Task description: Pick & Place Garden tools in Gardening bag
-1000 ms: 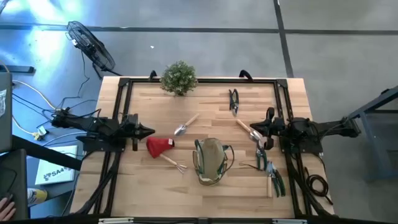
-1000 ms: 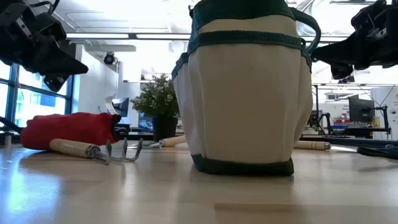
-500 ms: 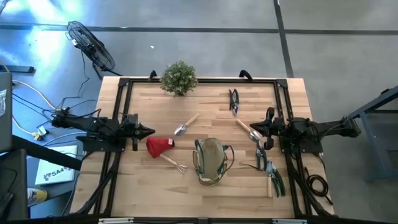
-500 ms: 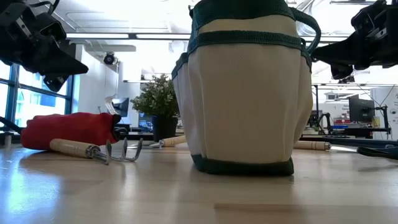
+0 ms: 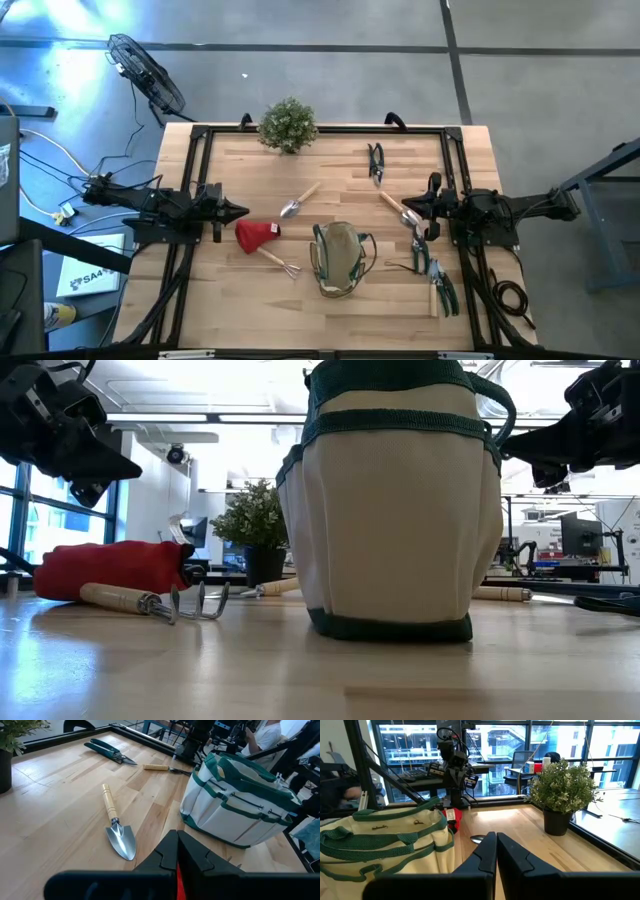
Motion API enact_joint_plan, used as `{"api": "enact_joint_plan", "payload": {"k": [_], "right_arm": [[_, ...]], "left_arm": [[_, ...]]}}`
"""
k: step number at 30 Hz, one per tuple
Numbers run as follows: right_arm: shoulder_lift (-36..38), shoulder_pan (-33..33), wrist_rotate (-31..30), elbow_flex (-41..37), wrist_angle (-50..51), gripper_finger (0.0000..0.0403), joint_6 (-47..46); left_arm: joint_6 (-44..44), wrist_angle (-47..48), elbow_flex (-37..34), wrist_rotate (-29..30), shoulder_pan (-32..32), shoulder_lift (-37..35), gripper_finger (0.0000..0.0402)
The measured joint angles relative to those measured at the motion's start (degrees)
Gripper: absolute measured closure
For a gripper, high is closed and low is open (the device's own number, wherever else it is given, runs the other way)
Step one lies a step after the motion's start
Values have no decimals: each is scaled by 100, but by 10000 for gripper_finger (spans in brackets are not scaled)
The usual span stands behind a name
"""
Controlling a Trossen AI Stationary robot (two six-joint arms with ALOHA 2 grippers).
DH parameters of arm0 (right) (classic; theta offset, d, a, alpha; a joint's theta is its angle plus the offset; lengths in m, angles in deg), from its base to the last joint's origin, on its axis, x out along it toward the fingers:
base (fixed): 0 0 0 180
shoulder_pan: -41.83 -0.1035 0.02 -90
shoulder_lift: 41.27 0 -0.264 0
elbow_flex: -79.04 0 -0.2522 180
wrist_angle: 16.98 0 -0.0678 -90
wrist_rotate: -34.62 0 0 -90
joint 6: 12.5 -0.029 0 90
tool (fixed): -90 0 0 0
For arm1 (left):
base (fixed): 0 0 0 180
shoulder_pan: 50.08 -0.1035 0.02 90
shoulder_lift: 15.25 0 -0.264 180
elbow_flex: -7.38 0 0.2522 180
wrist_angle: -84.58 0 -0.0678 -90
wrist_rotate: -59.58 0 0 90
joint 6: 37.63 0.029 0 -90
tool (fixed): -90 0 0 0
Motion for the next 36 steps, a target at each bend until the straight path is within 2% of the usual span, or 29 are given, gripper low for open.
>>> {"api": "enact_joint_plan", "payload": {"k": [30, 36], "right_arm": [[0, -1, 0, 1, 0, 400, 1], [0, -2, 0, 2, 0, 400, 0]], "left_arm": [[0, -1, 2, 0, -1, -2, 402], [1, -89, -4, 200, -2, -2, 402]]}}
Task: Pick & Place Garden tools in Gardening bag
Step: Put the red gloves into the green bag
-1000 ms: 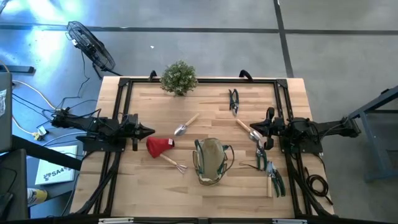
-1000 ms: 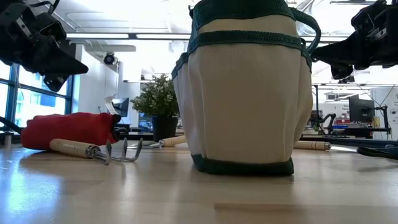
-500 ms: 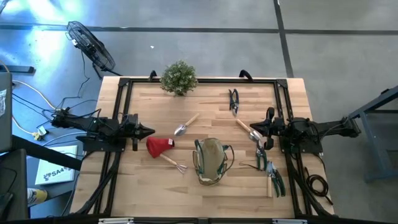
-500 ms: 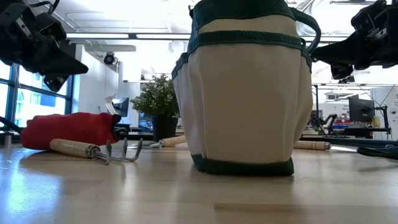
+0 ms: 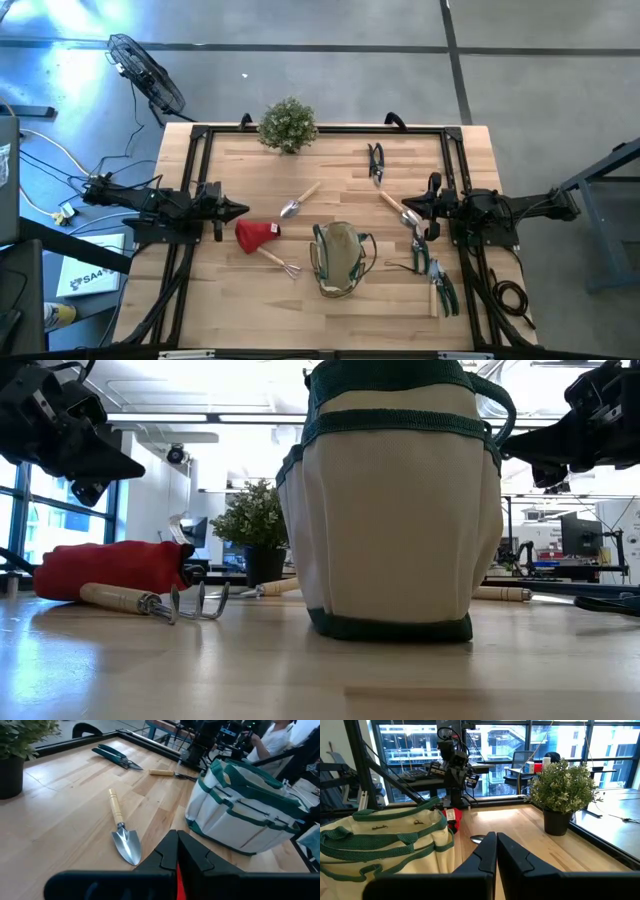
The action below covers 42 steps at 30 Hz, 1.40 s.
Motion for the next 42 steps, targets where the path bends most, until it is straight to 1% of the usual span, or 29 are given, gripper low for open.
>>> {"api": "enact_joint_plan", "payload": {"k": [9, 15, 20, 27, 28, 31, 32, 37, 39, 42], "right_arm": [[-2, 0, 0, -2, 0, 400, 0], [0, 0, 0, 0, 0, 400, 0], [-2, 0, 0, 0, -2, 400, 175], [-2, 0, -11, 0, -162, 400, 181], [0, 0, -9, -1, -203, 400, 122], [-2, 0, 121, -1, -270, 400, -513], [-2, -1, 131, -1, -329, 400, -599], [-2, 9, 167, -2, -611, 400, -504], [-2, 9, 135, -2, -681, 399, -466], [-2, 9, 131, -1, -687, 388, -465]], "left_arm": [[1, -2, 2, -13, 0, 0, 402], [2, -80, -3, 223, 2, 2, 402], [18, -212, -9, 223, 1, 2, 402], [47, -230, -9, 265, 2, 0, 402], [47, -267, -9, 266, 1, 0, 402], [47, -346, -14, 263, 0, 2, 402], [52, -344, -14, 270, 2, 2, 402], [209, -389, -14, 457, 1, 2, 401], [461, -377, -14, 456, 1, 4, 395], [629, -316, -9, 491, 0, 82, 365]]}}
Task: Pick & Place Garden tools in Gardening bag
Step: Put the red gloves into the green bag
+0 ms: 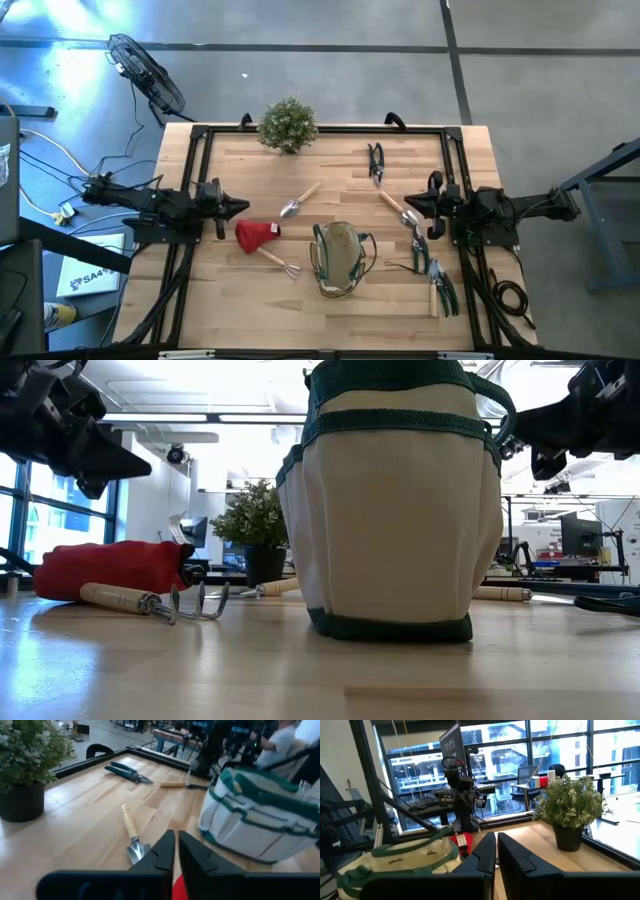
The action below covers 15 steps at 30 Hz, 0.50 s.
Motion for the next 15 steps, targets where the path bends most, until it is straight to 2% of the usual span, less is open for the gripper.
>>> {"api": "enact_joint_plan", "payload": {"k": [6, 8, 12, 15], "right_arm": [[-7, 2, -23, -2, -1, 337, -82], [-8, 0, -162, 0, -1, 316, -104], [-7, 0, -493, -1, -24, 273, -255], [-7, 2, -712, 0, -95, 240, -254]], "left_arm": [[35, -238, 2, 642, 0, 155, 259], [404, -559, 2, 1200, 0, 182, 222], [1734, -1444, 4, 2202, -2, 184, 168], [2306, -1912, 174, 2142, -2, 184, 148]]}}
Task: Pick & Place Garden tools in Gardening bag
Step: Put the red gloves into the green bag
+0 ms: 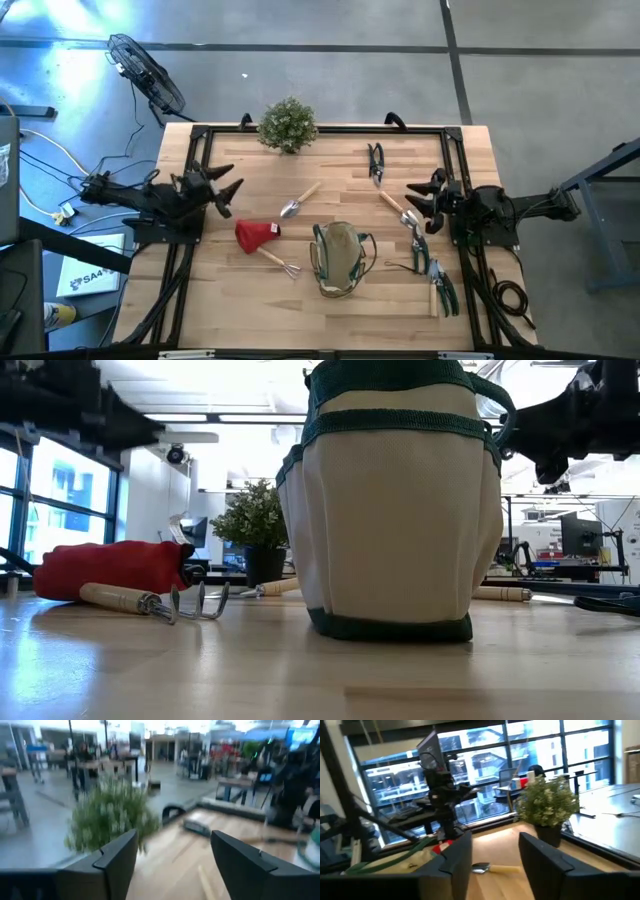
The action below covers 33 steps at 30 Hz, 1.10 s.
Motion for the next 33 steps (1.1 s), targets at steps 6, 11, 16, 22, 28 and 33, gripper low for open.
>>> {"api": "enact_joint_plan", "payload": {"k": [6, 11, 16, 22, 28, 33], "right_arm": [[0, -2, -193, -1, 2, 195, 114], [-35, -2, -40, 1, 4, 186, 149], [-156, -2, -29, 1, 10, 186, 153], [-387, -2, -24, 1, 8, 186, 115], [-685, -2, -23, 1, 8, 186, 99], [-863, -2, -23, 1, 10, 186, 96]], "left_arm": [[380, 118, 742, -649, 2, 108, 149], [-70, 1090, 1742, -737, 2, 499, 155], [-451, 2178, 2770, -1575, 2, 1351, 156], [-352, 4127, 4117, -2168, 4, 2926, 156], [-639, 5496, 4839, -2409, 4, 4374, 156], [-1676, 5817, 4871, -2813, 2, 5362, 156]]}}
